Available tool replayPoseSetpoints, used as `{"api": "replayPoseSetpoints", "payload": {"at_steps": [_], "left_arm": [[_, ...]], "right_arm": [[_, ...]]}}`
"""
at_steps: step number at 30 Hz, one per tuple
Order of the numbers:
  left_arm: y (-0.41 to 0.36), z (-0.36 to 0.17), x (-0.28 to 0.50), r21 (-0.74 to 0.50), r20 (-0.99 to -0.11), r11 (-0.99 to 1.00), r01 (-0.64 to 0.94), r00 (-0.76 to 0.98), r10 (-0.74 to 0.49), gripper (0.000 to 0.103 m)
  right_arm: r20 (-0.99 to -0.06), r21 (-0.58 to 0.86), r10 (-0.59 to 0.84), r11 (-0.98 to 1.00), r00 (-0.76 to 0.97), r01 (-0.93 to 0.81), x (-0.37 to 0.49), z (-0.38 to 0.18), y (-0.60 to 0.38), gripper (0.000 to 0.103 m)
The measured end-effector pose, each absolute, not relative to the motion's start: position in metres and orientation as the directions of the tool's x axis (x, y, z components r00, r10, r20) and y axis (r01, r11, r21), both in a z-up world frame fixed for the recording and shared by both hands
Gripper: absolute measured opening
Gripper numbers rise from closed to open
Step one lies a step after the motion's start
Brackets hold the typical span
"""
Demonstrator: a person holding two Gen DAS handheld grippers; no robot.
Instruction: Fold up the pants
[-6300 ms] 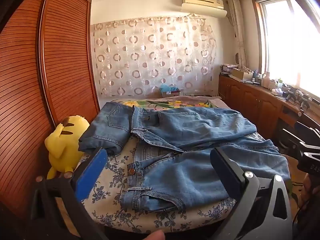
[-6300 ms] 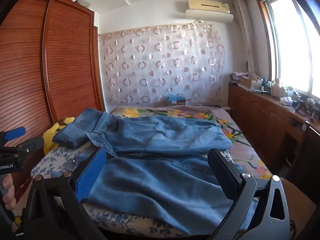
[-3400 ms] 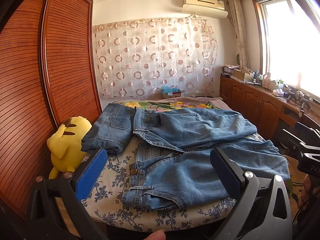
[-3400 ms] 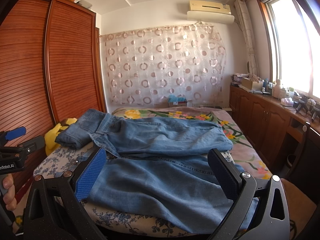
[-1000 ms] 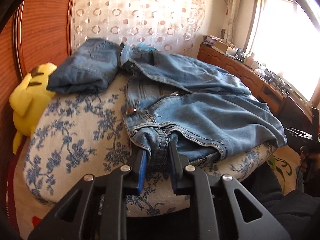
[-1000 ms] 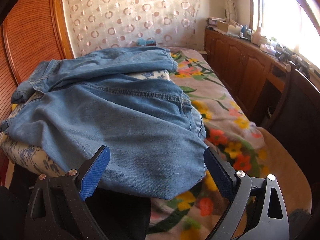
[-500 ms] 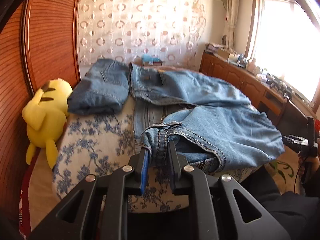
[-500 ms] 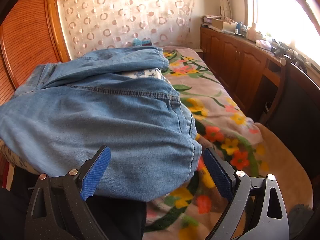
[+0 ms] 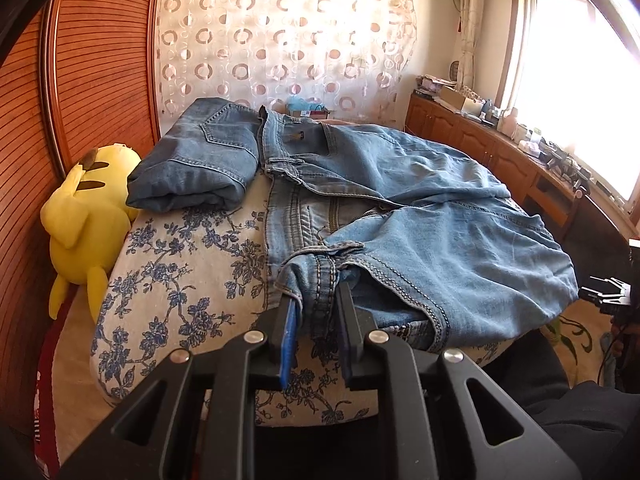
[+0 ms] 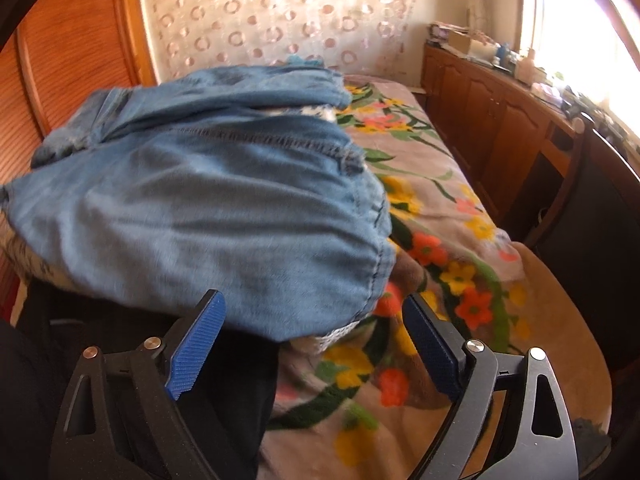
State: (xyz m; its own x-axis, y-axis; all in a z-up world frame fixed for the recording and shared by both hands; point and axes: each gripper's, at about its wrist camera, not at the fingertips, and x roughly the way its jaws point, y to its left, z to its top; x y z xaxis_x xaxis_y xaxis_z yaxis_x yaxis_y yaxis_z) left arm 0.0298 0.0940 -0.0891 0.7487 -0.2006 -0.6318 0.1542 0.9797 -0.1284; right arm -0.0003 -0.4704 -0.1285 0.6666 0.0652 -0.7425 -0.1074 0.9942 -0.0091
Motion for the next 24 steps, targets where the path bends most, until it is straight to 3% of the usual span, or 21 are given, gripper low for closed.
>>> {"api": "replayPoseSetpoints", "payload": {"at_steps": [9, 12, 14, 16, 18, 21, 24], "left_arm": [[0.093, -0.089, 0.030, -0.128, -0.632, 0.980, 0.154, 0.749, -0.200, 0.016], [0.093, -0.089, 0.030, -0.127, -0.633, 0.980, 0.155, 0.748, -0.200, 0.016], [0.093, -0.089, 0.030, -0.126, -0.636, 0.980, 0.155, 0.745, -0.200, 0.016], [0.093, -0.090, 0.031, -0.123, -0.639, 0.980, 0.155, 0.743, -0.197, 0.017], [0.093, -0.091, 0.032, -0.124, -0.640, 0.980, 0.153, 0.743, -0.197, 0.018], [0.094, -0.094, 0.032, -0.123, -0.642, 0.981, 0.150, 0.742, -0.194, 0.020], [0.093, -0.097, 0.032, -0.121, -0.646, 0.982, 0.145, 0.740, -0.189, 0.022]], "right_arm": [[-0.784, -0.060, 0.019, 0.993, 0.621, -0.106, 0.005, -0.154, -0.475, 0.082], [-0.797, -0.088, -0.011, 0.991, 0.604, -0.097, 0.007, -0.165, -0.477, 0.074], [-0.799, -0.085, -0.010, 0.992, 0.602, -0.096, 0.007, -0.167, -0.478, 0.061], [-0.789, -0.085, -0.003, 0.991, 0.615, -0.103, 0.004, -0.164, -0.478, 0.033], [-0.767, -0.080, 0.006, 0.991, 0.642, -0.105, 0.000, -0.155, -0.479, 0.019], [-0.732, -0.082, 0.006, 0.992, 0.681, -0.097, -0.003, -0.139, -0.481, 0.008], [-0.696, -0.082, 0.015, 0.992, 0.718, -0.100, -0.004, -0.122, -0.479, 0.004]]}}
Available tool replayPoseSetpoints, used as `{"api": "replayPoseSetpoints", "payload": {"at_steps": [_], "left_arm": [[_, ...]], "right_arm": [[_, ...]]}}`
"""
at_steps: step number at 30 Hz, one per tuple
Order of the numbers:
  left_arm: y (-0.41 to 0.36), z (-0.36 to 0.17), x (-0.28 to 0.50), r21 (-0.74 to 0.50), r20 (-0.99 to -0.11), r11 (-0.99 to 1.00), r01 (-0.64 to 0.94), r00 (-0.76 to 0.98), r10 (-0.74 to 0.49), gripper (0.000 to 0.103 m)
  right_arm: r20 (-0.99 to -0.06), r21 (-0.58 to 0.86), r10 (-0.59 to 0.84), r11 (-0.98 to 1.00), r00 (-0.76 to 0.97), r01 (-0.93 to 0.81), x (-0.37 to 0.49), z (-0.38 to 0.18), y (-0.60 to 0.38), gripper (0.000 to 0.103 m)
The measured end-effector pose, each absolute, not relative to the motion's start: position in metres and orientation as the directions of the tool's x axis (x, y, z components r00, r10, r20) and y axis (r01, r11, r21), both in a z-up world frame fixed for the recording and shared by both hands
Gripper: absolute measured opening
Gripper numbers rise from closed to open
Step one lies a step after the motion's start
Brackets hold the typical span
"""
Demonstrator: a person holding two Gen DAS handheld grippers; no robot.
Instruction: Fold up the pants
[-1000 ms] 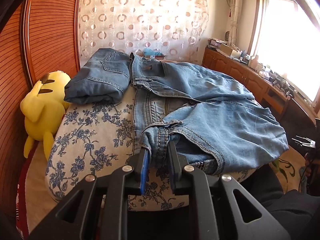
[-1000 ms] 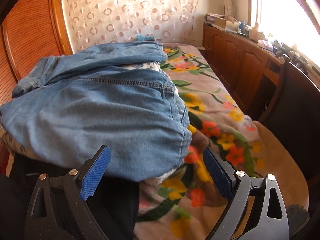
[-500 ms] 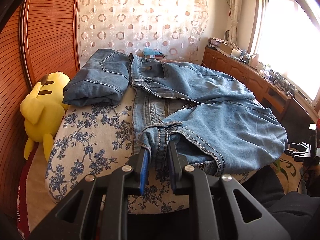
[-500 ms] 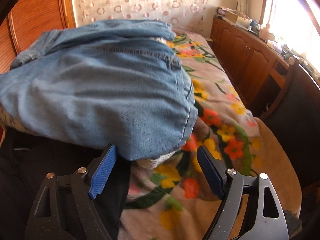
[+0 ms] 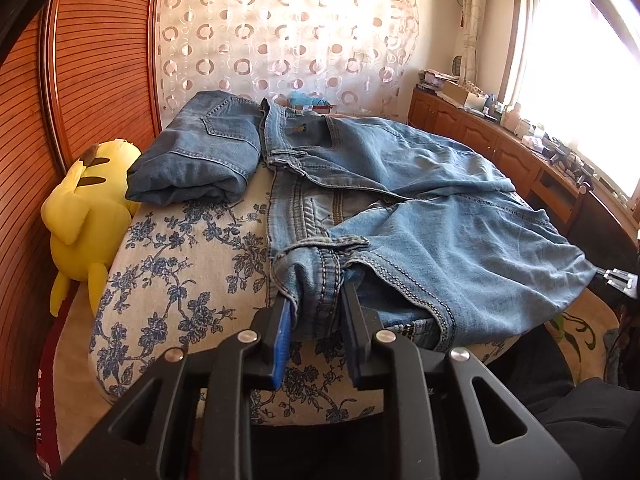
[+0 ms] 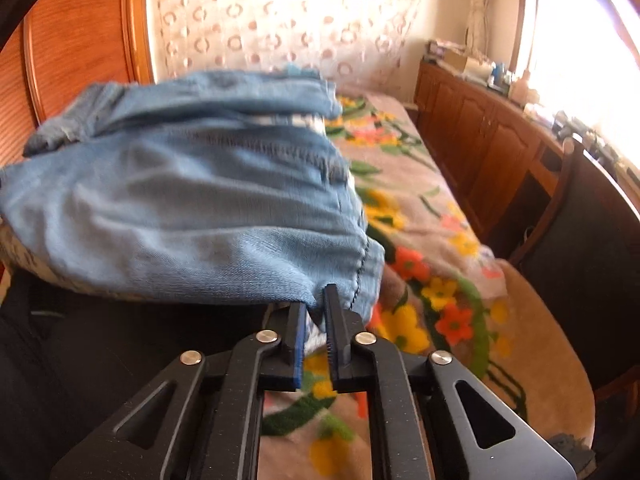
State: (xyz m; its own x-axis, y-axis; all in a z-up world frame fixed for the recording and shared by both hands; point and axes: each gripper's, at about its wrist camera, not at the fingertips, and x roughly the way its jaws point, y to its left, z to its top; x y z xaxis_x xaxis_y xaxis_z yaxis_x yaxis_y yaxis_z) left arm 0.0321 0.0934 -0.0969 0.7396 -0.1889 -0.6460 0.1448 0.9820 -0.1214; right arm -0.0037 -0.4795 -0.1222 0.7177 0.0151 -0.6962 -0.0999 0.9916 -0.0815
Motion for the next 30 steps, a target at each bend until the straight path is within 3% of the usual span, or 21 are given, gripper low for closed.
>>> {"api": "replayPoseSetpoints", "payload": {"at_steps": [8, 14, 30], "left_arm": [[0.096, -0.104, 0.031, -0.136, -0.663, 0.980, 0.142, 0.722, -0.197, 0.032], [0.101, -0.104, 0.021, -0.155, -0.671, 0.974, 0.168, 0.705, -0.228, 0.043], [0.120, -0.128, 0.001, -0.131, -0.716, 0.973, 0.189, 0.661, -0.224, 0.044]], "right_arm": [[-0.604, -0.084, 0.010, 0.994, 0.797, -0.076, 0.028, -0.086, -0.473, 0.002], [-0.589, -0.075, -0.038, 0.997, 0.807, -0.008, 0.055, -0.079, -0.485, 0.002], [-0.616, -0.099, -0.070, 0.995, 0.785, 0.011, 0.062, -0.087, -0.483, 0.002]]}}
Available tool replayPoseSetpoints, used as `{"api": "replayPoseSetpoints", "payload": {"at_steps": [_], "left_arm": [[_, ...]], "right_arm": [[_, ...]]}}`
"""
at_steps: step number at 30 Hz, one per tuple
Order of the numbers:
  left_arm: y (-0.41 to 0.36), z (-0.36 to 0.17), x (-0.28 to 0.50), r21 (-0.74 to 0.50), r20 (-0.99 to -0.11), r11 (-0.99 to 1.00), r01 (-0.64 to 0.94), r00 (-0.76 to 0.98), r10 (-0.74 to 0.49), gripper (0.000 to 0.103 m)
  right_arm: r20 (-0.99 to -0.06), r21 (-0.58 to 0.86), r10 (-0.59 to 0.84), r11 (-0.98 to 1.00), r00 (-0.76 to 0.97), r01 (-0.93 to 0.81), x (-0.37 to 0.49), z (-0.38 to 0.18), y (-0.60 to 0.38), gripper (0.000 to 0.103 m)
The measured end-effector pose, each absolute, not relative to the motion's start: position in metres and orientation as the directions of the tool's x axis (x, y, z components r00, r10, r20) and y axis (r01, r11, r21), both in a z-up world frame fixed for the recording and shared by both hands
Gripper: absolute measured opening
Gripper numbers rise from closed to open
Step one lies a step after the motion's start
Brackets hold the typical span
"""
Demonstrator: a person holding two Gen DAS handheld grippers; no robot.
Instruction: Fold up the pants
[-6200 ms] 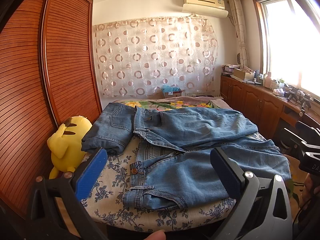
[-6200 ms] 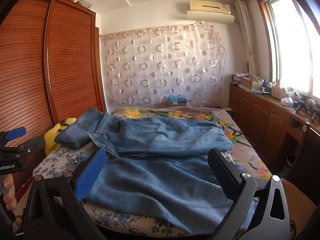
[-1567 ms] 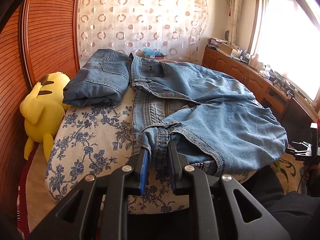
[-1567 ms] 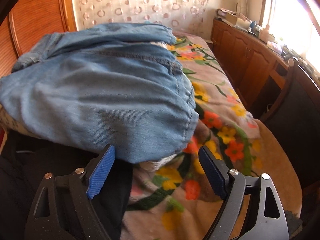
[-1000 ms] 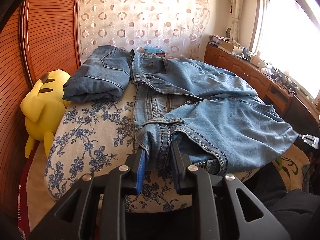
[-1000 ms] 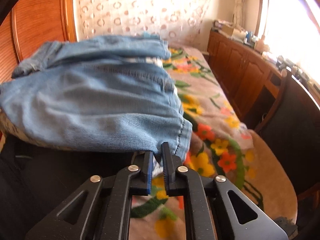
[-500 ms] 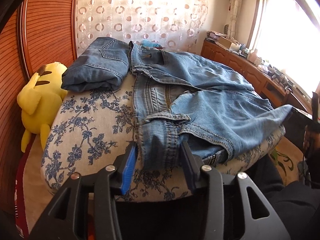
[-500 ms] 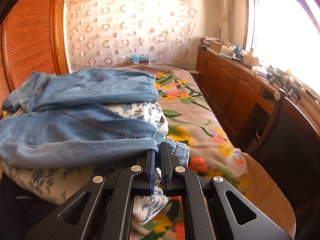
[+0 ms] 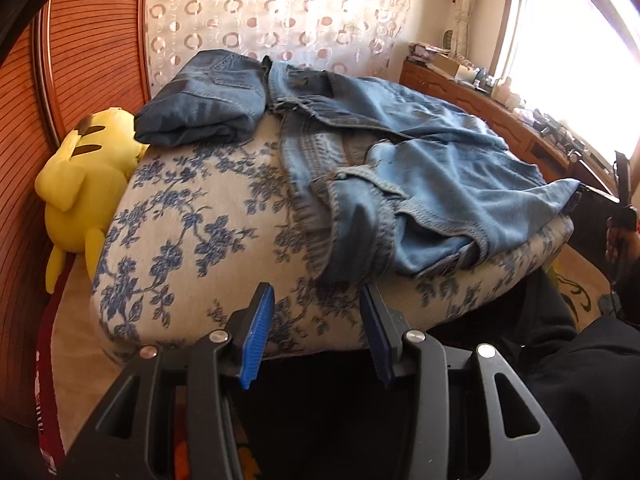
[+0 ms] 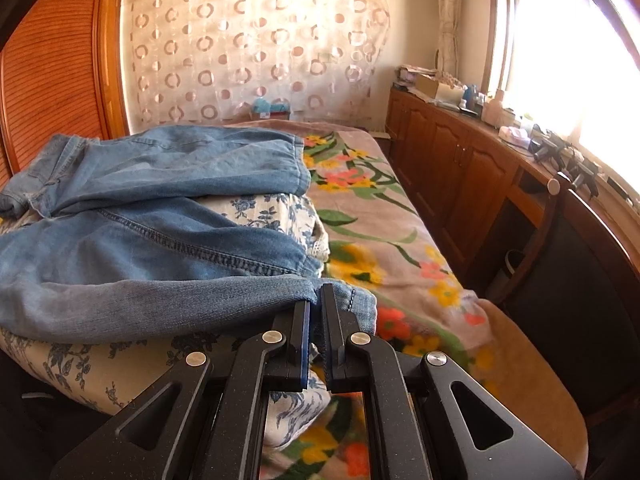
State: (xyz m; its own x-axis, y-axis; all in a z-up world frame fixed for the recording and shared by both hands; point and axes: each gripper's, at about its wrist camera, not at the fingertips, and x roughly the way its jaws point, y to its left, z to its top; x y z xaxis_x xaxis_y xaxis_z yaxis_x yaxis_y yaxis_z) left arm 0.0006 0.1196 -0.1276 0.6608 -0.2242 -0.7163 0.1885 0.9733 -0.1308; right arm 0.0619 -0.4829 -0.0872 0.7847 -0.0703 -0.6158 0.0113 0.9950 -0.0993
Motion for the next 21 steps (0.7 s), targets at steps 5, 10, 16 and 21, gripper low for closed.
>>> {"api": "replayPoseSetpoints", "payload": {"at_steps": [5, 10, 16, 21], "left_arm": [[0.118, -0.126, 0.005, -0.129, -0.683, 0.973, 0.191, 0.694, -0.227, 0.043], [0.110, -0.120, 0.016, -0.116, -0.656, 0.968, 0.225, 0.714, -0.244, 0.039], [0.096, -0.122, 0.026, -0.126, -0.647, 0.948, 0.293, 0.700, -0.302, 0.025], [0.090, -0.122, 0.030, -0.155, -0.645, 0.930, 0.333, 0.679, -0.351, 0.007]], "right_arm": [[-0.617, -0.098, -0.070, 0.995, 0.784, 0.011, 0.062, -0.087, -0.483, 0.002], [-0.618, -0.097, -0.065, 0.995, 0.783, 0.006, 0.061, -0.088, -0.482, 0.002], [-0.625, -0.093, -0.057, 0.996, 0.778, -0.002, 0.060, -0.096, -0.479, 0.002], [-0.630, -0.092, -0.054, 0.996, 0.774, -0.005, 0.059, -0.100, -0.481, 0.002]]}}
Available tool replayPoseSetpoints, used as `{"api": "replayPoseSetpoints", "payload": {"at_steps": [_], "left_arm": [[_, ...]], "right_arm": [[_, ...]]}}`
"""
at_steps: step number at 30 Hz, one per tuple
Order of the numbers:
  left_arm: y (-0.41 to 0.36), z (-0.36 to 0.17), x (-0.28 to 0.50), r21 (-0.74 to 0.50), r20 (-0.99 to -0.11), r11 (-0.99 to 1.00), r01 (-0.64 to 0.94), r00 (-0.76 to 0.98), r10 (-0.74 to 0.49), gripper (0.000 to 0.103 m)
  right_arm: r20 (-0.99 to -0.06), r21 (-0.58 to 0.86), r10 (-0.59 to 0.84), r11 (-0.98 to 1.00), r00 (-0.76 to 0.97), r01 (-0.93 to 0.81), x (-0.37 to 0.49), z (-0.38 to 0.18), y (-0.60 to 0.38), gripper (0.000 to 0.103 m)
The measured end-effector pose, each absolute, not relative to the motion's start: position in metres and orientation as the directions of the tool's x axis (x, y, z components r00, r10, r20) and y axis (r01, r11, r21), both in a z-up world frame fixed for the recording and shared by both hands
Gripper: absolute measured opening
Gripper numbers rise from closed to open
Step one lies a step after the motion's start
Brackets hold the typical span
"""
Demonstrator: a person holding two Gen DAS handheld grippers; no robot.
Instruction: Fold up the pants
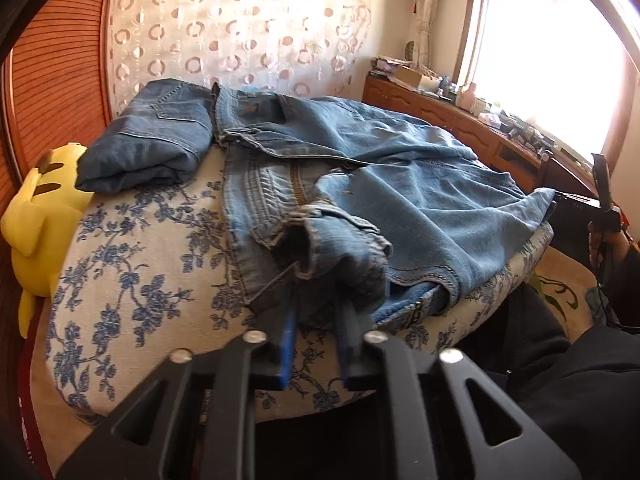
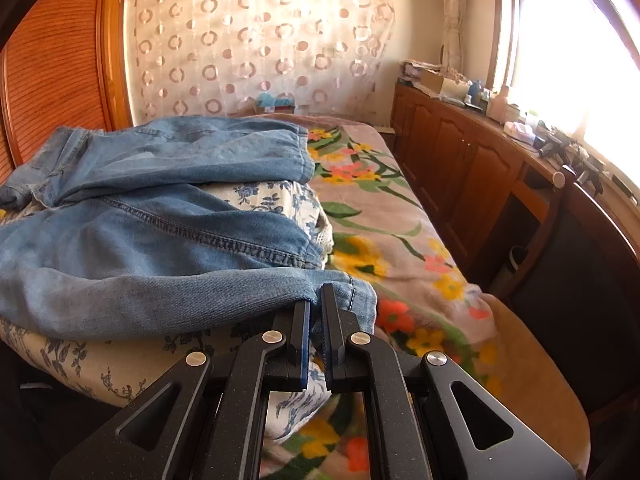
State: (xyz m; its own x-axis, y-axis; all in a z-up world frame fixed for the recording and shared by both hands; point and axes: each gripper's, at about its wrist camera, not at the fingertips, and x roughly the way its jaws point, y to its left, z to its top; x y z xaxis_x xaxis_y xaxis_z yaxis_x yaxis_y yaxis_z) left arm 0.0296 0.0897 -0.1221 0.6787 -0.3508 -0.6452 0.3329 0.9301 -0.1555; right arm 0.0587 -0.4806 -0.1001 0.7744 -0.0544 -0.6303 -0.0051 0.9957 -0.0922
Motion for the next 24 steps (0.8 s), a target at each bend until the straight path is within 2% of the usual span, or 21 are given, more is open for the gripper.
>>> {"api": "replayPoseSetpoints", "payload": {"at_steps": [2, 7, 12, 14, 24], "left_arm": [[0.088, -0.120, 0.029, -0.156, -0.645, 0.929, 0.335, 0.678, -0.353, 0.003], [0.090, -0.116, 0.026, -0.127, -0.647, 0.944, 0.305, 0.696, -0.312, 0.003], [0.095, -0.110, 0.026, -0.129, -0.651, 0.952, 0.279, 0.700, -0.293, 0.013], [0.097, -0.108, 0.026, -0.133, -0.646, 0.951, 0.280, 0.703, -0.297, 0.021], [0.093, -0.097, 0.031, -0.127, -0.622, 0.944, 0.304, 0.717, -0.314, 0.024]], "right_arm": [[-0.633, -0.092, -0.053, 0.996, 0.772, -0.006, 0.058, -0.102, -0.482, 0.002], [-0.637, -0.091, -0.051, 0.996, 0.769, -0.009, 0.057, -0.102, -0.485, 0.002], [-0.644, -0.093, -0.054, 0.996, 0.763, -0.008, 0.057, -0.104, -0.485, 0.002], [-0.646, -0.094, -0.055, 0.996, 0.761, -0.008, 0.058, -0.105, -0.485, 0.002], [-0.654, -0.104, -0.062, 0.995, 0.754, -0.009, 0.060, -0.106, -0.483, 0.002]]}}
